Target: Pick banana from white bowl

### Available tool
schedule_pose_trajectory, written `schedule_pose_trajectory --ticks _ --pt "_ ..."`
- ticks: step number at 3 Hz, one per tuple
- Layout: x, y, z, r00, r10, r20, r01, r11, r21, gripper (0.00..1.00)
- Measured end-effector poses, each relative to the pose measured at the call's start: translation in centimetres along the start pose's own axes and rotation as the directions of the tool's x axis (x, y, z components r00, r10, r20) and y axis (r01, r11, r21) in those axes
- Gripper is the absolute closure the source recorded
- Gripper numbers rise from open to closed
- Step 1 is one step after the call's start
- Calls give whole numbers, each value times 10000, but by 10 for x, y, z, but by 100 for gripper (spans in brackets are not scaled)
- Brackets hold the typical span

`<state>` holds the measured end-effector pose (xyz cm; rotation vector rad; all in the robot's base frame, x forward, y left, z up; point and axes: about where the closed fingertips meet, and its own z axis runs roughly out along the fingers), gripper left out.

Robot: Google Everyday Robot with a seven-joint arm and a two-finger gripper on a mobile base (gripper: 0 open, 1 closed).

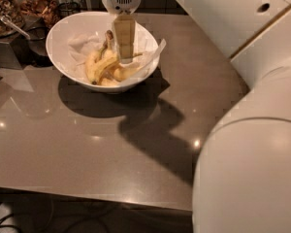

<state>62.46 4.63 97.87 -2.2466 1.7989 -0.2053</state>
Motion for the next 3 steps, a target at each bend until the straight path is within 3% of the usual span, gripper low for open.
schedule_pose_trajectory --ticks 1,3 --pt "-18 -10 20 9983 -548 -194 544 9983 -188 24" --pt "-39 -16 53 9884 -1380 -627 1345 9893 -574 34"
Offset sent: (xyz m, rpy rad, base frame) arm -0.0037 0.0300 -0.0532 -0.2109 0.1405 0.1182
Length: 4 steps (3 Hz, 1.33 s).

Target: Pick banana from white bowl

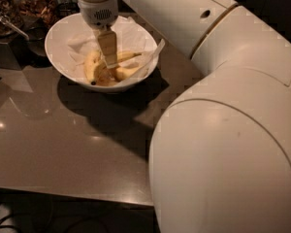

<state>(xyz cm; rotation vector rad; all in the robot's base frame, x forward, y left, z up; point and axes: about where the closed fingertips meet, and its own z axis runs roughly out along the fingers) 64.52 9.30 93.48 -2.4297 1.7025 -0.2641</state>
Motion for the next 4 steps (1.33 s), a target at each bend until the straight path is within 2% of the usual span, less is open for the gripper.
schedule_pose_trajectory --ticks 2,3,4 --pt "-4 -1 27 9930 -848 -823 829 9962 -266 40" --pt "-4 -1 35 9840 -1339 -1175 1307 9908 -343 42" --pt "-3 -5 39 9699 -1916 -1503 1884 9814 -358 41"
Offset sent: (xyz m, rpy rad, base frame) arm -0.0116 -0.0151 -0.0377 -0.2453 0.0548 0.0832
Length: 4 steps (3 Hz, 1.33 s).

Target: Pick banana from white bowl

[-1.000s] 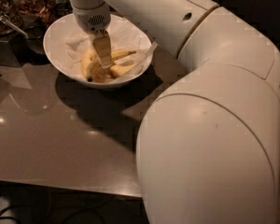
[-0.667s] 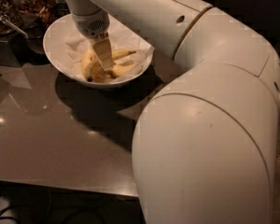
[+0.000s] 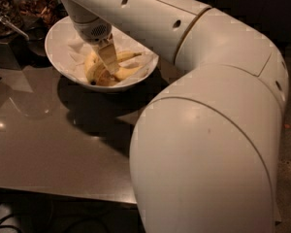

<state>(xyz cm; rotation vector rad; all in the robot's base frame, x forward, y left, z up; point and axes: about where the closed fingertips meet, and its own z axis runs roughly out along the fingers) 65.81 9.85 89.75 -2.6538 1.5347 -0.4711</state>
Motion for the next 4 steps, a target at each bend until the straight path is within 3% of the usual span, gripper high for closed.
schedule_pose_trajectory --ticks 2,4 --pt "7 -5 5 9934 -1113 -292 1117 9937 129 41" --pt "5 -3 11 9853 -1694 213 1692 9855 102 42"
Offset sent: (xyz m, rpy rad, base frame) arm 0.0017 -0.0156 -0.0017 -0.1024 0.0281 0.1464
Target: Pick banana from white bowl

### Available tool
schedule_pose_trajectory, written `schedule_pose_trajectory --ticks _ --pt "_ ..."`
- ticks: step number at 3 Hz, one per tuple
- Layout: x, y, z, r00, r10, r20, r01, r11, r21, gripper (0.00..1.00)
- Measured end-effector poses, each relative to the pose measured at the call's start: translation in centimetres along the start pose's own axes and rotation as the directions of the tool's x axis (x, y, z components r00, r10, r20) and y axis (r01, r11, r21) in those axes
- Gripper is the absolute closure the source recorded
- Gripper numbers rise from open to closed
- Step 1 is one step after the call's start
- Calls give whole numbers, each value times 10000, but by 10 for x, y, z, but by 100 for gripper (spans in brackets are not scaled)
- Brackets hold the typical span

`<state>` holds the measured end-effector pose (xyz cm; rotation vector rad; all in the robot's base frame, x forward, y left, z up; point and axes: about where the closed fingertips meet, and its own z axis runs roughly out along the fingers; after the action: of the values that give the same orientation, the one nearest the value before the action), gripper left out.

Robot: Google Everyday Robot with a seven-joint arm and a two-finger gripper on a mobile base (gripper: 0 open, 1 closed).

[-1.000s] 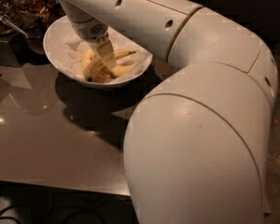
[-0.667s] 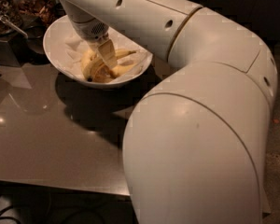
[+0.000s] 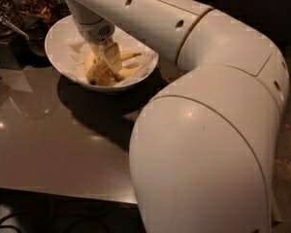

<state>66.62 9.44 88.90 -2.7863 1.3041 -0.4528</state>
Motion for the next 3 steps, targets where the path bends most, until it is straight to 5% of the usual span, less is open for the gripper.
schedule_pose_trajectory --ticks 2,3 --pt "-27 13 17 9956 -639 684 668 9969 -411 47" --pt "-26 12 14 9956 -637 684 666 9969 -410 67"
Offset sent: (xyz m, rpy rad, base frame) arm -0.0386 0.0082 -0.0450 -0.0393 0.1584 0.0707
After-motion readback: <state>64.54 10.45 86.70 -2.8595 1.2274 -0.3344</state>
